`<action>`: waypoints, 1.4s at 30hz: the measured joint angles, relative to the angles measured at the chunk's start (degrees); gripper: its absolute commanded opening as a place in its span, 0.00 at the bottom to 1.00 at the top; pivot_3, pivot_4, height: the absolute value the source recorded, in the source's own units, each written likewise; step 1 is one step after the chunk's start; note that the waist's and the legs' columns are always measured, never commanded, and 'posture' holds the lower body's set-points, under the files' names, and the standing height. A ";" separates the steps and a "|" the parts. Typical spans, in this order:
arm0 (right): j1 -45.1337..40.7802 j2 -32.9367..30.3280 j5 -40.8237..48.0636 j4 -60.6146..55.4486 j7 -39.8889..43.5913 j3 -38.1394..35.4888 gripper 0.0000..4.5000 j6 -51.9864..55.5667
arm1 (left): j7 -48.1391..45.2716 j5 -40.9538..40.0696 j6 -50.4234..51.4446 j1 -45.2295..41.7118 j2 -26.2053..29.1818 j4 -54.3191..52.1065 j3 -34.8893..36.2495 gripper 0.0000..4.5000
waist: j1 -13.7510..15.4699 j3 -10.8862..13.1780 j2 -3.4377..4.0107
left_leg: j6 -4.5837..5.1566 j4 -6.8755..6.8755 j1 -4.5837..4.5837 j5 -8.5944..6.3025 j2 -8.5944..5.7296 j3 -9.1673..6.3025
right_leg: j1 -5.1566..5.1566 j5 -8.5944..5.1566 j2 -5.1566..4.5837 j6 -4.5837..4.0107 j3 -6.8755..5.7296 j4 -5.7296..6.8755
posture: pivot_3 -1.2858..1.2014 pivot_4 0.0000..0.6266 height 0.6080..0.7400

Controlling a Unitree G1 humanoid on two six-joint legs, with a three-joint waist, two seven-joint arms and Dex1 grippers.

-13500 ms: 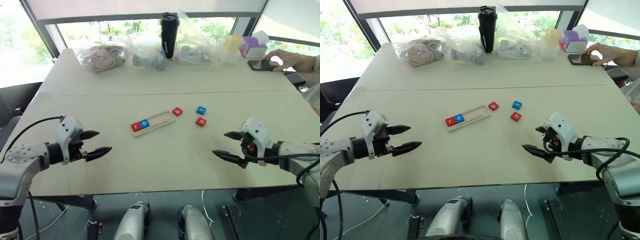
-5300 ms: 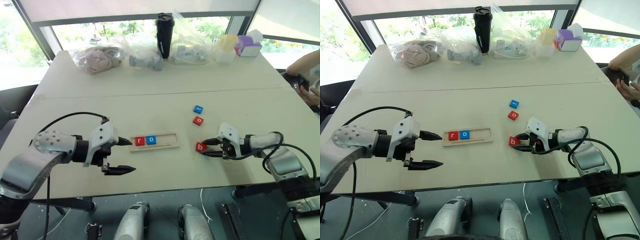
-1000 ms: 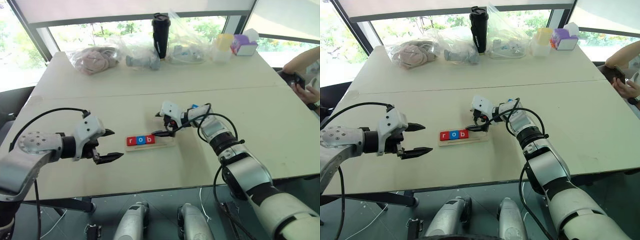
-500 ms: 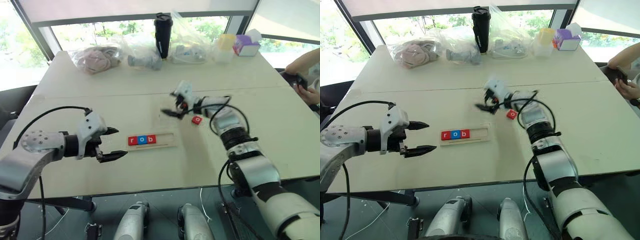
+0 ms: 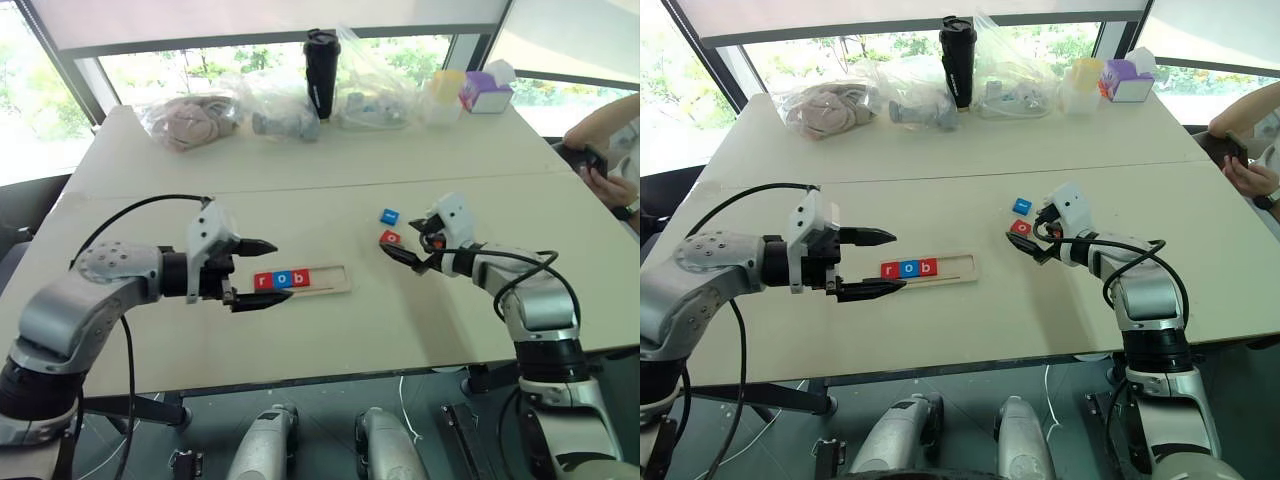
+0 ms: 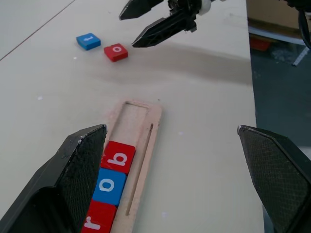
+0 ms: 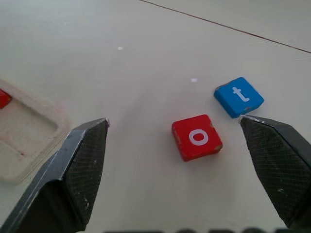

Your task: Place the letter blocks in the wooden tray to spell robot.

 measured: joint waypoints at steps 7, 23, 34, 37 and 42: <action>-3.89 -1.53 -1.76 13.19 2.60 3.78 0.99 -7.12 | -1.10 4.58 -3.84 -3.76 -0.79 4.26 -2.74 1.00 | 0.13 0.00 0.00 | 0.08 -0.03 -0.07 -0.04 -0.03 0.00 | 0.00 0.02 -0.02 0.02 0.00 -0.14 | 0.52 0.24 1.00; -13.69 1.26 -4.50 32.89 4.31 6.59 0.26 -16.05 | 0.28 11.24 -8.84 -3.30 -4.25 8.98 -4.99 1.00 | -0.04 0.01 -0.02 | 0.09 -0.03 -0.04 -0.04 -0.02 -0.02 | 0.02 0.12 0.02 0.21 -0.01 -0.11 | 0.52 0.24 1.00; -7.90 8.00 -1.81 2.43 -18.27 -7.29 0.26 14.91 | 1.63 11.62 -8.75 -0.78 -3.88 6.89 -3.99 1.00 | 0.07 0.01 -0.01 | 0.06 -0.16 -0.20 -0.05 -0.02 -0.07 | -0.29 0.13 -0.12 0.21 0.04 0.02 | 0.52 0.24 1.00; -3.01 17.09 -0.95 -17.93 -27.07 -11.04 0.26 31.49 | 1.59 10.99 -8.60 0.39 -3.76 4.08 -3.89 1.00 | 0.17 -0.04 0.01 | 0.06 -0.30 -0.22 -0.05 0.00 -0.10 | -0.43 0.13 -0.12 0.22 0.03 0.16 | 0.52 0.24 1.00; 5.49 25.12 -0.80 -36.96 -33.74 -8.68 0.26 48.43 | 1.06 11.09 -8.09 2.44 -2.59 2.49 -4.47 1.00 | 0.13 -0.03 0.02 | 0.05 -0.23 -0.28 -0.06 -0.05 -0.05 | -0.48 0.01 -0.10 -0.01 0.03 0.07 | 0.52 0.24 1.00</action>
